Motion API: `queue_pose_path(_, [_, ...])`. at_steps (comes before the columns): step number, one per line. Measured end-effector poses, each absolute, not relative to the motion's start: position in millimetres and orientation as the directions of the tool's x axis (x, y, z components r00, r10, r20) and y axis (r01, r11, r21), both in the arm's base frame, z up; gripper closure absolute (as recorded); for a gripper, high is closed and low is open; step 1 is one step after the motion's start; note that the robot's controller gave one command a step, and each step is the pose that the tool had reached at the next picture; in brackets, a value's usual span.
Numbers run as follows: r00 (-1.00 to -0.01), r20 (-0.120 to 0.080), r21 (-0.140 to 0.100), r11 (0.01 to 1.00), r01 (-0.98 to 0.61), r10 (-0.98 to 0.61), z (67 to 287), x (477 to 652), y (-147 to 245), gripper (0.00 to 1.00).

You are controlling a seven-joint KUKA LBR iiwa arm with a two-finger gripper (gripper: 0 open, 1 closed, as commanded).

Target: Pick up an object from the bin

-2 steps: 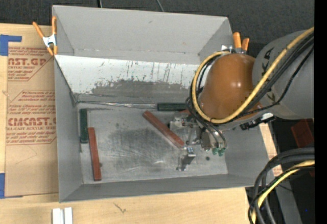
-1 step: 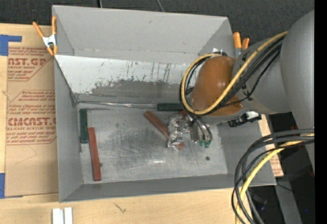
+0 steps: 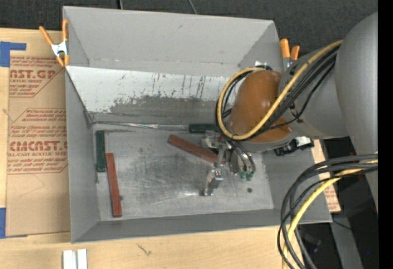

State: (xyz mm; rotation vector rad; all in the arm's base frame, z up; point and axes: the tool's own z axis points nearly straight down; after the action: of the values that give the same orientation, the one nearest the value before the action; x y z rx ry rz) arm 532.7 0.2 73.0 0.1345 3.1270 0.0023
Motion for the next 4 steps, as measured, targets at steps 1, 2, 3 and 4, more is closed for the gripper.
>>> queue_pose_path(1, [-0.996,-0.011,0.002,0.996,0.086,0.086,72.9,532.6,0.3,0.00])
queue_pose_path(2, [-0.993,0.003,0.001,0.993,0.114,0.114,73.9,591.9,39.5,1.00])
queue_pose_path(3, [-0.993,0.003,0.001,0.993,0.114,0.114,73.9,592.0,39.5,1.00])
queue_pose_path(4, [-1.000,-0.002,0.000,1.000,-0.024,-0.024,203.0,567.4,31.5,1.00])
